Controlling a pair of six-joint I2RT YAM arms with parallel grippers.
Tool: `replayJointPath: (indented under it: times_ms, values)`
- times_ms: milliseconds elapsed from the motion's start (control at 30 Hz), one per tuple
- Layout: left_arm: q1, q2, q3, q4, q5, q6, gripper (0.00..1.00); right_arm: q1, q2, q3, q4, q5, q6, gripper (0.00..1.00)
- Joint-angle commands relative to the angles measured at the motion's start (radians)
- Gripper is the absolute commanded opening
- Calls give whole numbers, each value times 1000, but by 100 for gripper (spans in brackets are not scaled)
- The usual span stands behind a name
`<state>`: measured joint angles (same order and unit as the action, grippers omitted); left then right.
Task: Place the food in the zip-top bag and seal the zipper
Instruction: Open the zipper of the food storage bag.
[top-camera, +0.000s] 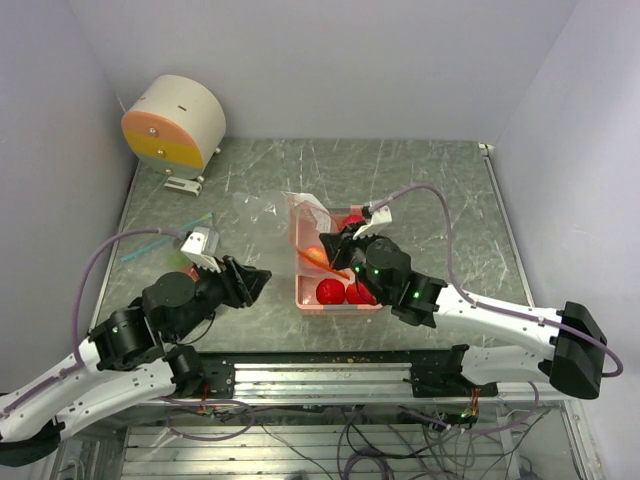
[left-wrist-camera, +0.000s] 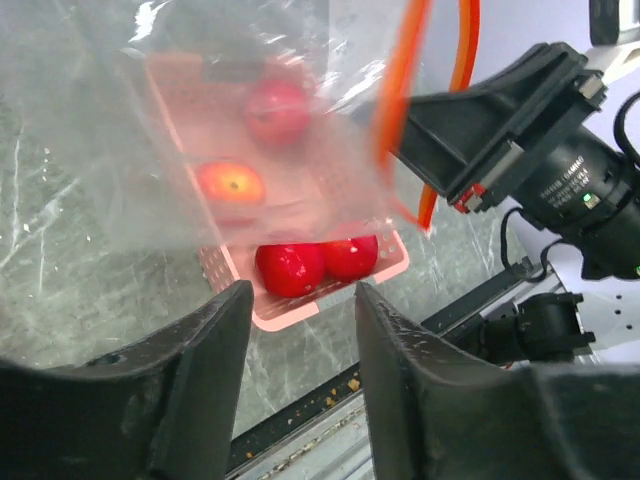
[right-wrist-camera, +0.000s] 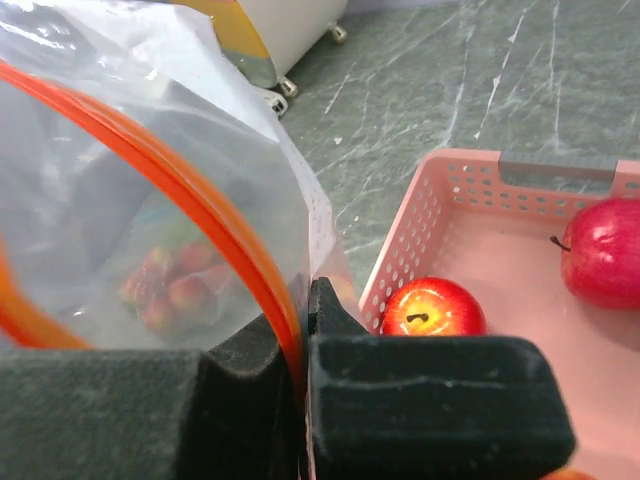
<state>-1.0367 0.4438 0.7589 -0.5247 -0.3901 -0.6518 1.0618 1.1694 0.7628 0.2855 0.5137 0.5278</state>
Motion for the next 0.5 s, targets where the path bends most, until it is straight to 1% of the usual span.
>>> replayJointPath:
  times_ms: [0,167,200,300,467]
  values:
    - [3,56,-27,92,-51,-39,63,39,3,-6,26,62,61,0]
    - [4,104,-46,185,-11,-50,97,89,54,40,-4,175,90,0]
    - [4,104,-51,199,-4,-55,100,97,62,45,-9,192,102,0]
    - [3,97,-81,239,-4,-73,99,123,83,55,0,251,114,0]
    - [4,94,-116,297,-67,-117,99,182,113,77,29,314,81,0]
